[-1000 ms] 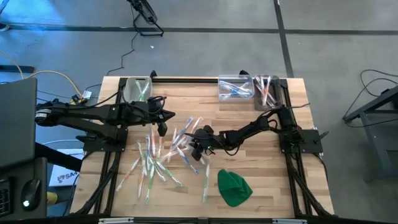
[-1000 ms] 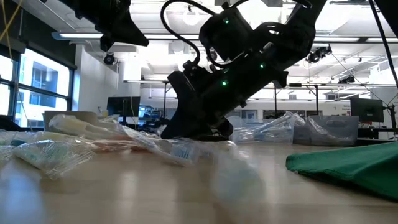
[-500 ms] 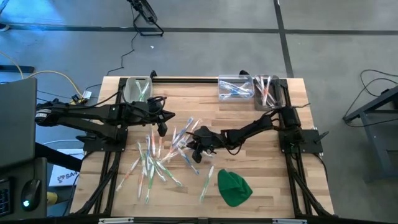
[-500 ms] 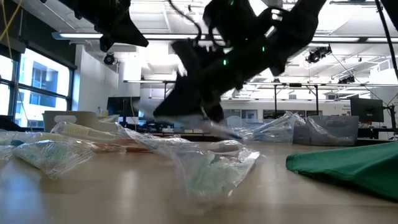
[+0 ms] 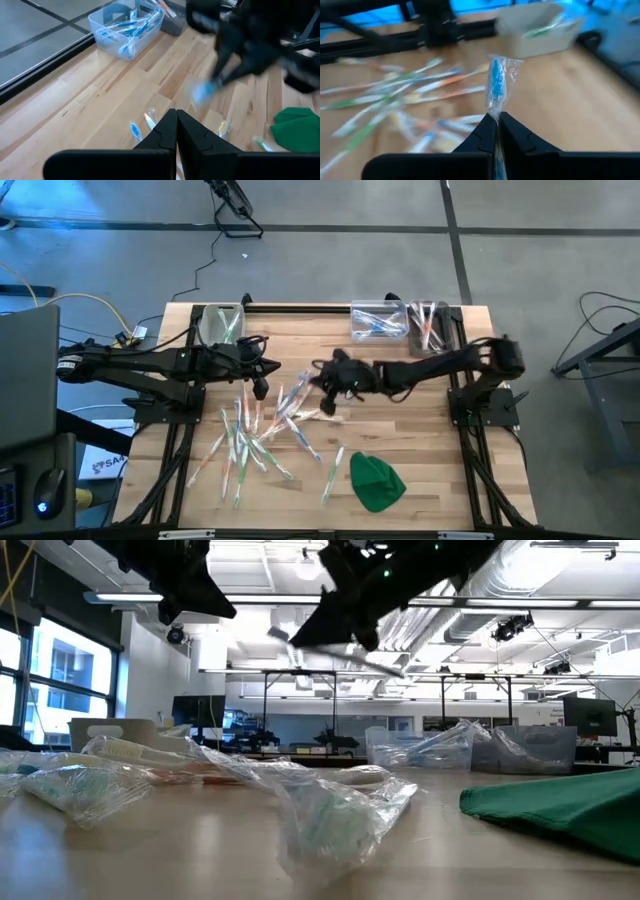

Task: Pick & Place Toothbrushes
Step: Put the blue toothbrush into the transparent bin

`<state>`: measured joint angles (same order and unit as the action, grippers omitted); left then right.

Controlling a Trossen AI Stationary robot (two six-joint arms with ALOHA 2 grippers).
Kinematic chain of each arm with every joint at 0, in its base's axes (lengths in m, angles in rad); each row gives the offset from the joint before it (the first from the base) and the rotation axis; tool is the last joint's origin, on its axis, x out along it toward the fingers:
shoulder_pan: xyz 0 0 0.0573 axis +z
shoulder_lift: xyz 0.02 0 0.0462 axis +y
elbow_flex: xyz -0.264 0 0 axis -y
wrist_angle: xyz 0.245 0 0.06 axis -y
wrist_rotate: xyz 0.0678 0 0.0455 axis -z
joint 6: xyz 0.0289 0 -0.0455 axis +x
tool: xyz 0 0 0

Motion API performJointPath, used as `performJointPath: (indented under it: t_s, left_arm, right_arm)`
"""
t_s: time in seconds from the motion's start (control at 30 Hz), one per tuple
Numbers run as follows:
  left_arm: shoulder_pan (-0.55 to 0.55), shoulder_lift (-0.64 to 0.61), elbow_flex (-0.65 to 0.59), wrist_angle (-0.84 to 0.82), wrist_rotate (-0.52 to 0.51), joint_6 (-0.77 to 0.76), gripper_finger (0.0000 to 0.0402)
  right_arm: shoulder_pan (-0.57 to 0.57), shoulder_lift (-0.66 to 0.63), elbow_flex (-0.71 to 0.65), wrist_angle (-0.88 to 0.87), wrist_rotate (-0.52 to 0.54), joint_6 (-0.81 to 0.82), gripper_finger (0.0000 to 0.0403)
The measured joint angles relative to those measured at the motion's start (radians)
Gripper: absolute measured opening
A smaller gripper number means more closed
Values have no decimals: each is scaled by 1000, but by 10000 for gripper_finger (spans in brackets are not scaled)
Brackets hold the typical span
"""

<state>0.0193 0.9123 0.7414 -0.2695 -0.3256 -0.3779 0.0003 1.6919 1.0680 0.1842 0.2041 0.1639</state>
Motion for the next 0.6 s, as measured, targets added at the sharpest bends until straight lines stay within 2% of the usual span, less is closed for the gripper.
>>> performJointPath:
  t_s: [0.23,0.6]
  left_arm:
    - [0,0,0,-11,0,7,0]
    - [0,0,0,-26,-7,10,0]
  right_arm:
    - [-113,-122,0,-122,-4,-96,4]
    - [-269,-140,0,-271,-5,-215,4]
